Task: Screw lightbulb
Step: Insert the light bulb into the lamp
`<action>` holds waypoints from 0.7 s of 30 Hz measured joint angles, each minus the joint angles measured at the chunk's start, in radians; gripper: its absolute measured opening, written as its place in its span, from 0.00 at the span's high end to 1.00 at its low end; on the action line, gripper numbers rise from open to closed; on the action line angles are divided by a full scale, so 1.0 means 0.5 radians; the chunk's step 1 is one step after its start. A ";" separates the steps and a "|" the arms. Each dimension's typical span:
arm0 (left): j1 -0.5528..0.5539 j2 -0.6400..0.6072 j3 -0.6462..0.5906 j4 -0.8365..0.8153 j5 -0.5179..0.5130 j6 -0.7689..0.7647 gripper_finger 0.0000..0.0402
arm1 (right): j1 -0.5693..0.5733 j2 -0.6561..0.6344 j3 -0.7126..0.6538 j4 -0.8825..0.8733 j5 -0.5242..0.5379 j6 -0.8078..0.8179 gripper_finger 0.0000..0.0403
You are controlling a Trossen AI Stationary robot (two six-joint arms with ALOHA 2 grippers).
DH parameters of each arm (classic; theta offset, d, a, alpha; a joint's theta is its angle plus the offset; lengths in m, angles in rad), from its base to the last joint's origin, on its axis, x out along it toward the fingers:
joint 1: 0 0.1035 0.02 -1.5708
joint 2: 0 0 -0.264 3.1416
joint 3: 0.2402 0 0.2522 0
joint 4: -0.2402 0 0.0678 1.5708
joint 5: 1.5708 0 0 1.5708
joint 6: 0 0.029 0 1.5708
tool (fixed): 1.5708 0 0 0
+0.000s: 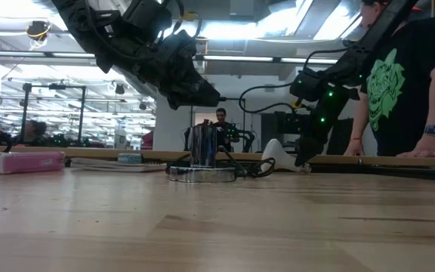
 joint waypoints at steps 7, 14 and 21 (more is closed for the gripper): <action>0.000 0.000 0.000 -0.001 0.000 0.000 0.61 | 0.000 0.000 0.000 -0.001 -0.140 0.003 0.50; 0.000 0.000 0.000 -0.001 0.000 0.000 0.61 | 0.000 -0.001 0.000 -0.001 -0.146 0.018 0.30; 0.000 0.000 0.000 -0.001 -0.001 0.002 0.61 | -0.002 -0.002 0.001 0.027 -0.319 -0.047 0.24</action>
